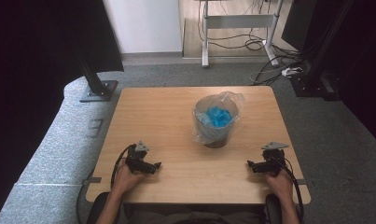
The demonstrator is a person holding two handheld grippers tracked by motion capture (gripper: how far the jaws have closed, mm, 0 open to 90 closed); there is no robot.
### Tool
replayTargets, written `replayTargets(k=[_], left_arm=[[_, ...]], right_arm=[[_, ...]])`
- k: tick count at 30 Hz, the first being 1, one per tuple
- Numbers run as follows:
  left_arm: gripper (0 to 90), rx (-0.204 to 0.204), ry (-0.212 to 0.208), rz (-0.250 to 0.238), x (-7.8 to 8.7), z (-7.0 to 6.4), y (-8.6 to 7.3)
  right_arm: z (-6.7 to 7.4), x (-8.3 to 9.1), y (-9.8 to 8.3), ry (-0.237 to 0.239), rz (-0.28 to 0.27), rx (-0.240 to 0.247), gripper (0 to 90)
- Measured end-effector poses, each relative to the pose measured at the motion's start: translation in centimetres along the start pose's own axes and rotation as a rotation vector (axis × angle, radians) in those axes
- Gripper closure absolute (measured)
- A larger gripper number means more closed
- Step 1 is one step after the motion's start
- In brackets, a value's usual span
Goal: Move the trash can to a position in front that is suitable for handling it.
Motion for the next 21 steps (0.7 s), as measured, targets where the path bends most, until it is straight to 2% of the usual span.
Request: replayTargets(k=[16, 19, 21], left_arm=[[0.0, -0.016, -0.016, 0.005, -0.02, 0.11, 0.06], [0.0, 0.001, -0.036, -0.001, 0.06, 0.31, 0.35], [0.0, 0.004, -0.033, -0.004, 0.12, 0.39, 0.46]], right_arm=[[0.09, -0.01, 0.01, -0.016, 0.000, -0.017, 0.0], [0.25, 0.02, -0.01, -0.019, -0.002, -0.023, 0.0], [0.32, 0.04, -0.02, -0.019, -0.001, -0.022, 0.0]])
Point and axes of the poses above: each handheld gripper's, and its own axes: x roughly backward along the jaws, y roughly out of its top, z roughly to its left, the point moved 8 cm from there along -x, roughly forward along the jaws, and after that the axes turned 2 degrees about y, right-handed, at the moved point
